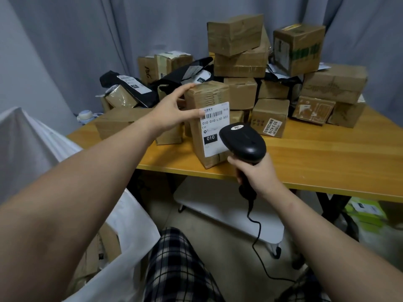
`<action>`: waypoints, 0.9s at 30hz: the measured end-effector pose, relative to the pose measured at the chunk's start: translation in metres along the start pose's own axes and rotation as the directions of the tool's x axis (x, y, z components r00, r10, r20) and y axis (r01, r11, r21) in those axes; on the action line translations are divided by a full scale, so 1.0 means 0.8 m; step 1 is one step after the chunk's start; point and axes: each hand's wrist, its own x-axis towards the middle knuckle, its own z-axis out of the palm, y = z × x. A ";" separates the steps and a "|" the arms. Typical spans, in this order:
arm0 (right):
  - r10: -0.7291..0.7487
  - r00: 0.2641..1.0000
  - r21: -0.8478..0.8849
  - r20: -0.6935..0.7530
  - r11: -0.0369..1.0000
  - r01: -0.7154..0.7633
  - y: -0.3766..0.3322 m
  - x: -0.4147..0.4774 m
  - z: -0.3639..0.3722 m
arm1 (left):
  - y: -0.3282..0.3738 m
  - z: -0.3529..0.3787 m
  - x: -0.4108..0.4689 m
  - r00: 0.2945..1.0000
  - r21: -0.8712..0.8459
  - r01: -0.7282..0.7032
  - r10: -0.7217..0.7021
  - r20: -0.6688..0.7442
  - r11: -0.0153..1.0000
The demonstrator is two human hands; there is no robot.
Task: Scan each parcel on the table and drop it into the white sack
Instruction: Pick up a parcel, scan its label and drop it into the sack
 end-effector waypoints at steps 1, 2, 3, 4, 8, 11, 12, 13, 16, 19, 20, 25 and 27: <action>0.003 1.000 -0.008 0.011 1.000 -0.003 0.000 0.000 0.000 | -0.001 -0.002 0.001 1.000 -0.030 0.020 -0.020 -0.003 0.999; 0.004 1.000 -0.017 0.013 1.000 -0.004 -0.001 0.000 0.000 | -0.002 -0.003 0.002 0.999 -0.057 0.037 -0.037 -0.001 0.998; 0.001 1.000 -0.023 0.007 1.000 0.000 -0.003 0.001 0.001 | -0.003 -0.004 0.003 0.999 -0.080 0.049 -0.049 0.002 0.996; -0.005 1.000 -0.024 -0.003 1.000 0.005 -0.005 0.002 0.001 | -0.004 -0.005 0.004 0.998 -0.097 0.060 -0.060 0.001 0.994; -0.020 0.999 -0.022 -0.048 1.000 0.019 -0.010 0.008 0.002 | -0.006 -0.005 0.008 0.996 -0.131 0.086 -0.088 -0.008 0.988; -0.014 1.000 -0.061 -0.026 0.998 0.013 -0.008 0.010 0.001 | -0.010 -0.006 0.010 0.995 -0.159 0.097 -0.101 -0.016 0.982; -0.010 1.000 -0.068 -0.019 0.998 0.009 -0.007 0.010 0.001 | -0.012 -0.007 0.011 0.994 -0.166 0.102 -0.107 -0.019 0.981; -0.007 1.000 -0.071 -0.015 0.997 0.006 -0.006 0.010 0.002 | -0.014 -0.008 0.012 0.994 -0.169 0.106 -0.111 -0.020 0.980; 0.002 1.000 -0.055 -0.017 0.998 -0.003 -0.003 0.011 0.003 | -0.021 -0.010 0.014 0.994 -0.177 0.110 -0.113 -0.008 0.978; 0.000 1.000 -0.038 -0.013 0.999 -0.001 -0.003 0.011 0.004 | -0.024 -0.011 0.015 0.993 -0.183 0.112 -0.116 -0.009 0.977; 0.001 1.000 -0.033 -0.011 0.999 -0.001 -0.003 0.011 0.004 | -0.024 -0.012 0.015 0.993 -0.185 0.114 -0.118 -0.009 0.976; 0.001 1.000 -0.006 -0.004 1.000 -0.001 0.001 0.010 0.003 | -0.024 -0.011 0.016 0.994 -0.186 0.110 -0.112 0.001 0.976; -0.008 1.000 -0.014 0.005 1.000 0.008 0.002 0.010 0.003 | -0.022 -0.010 0.015 0.994 -0.185 0.103 -0.105 0.001 0.977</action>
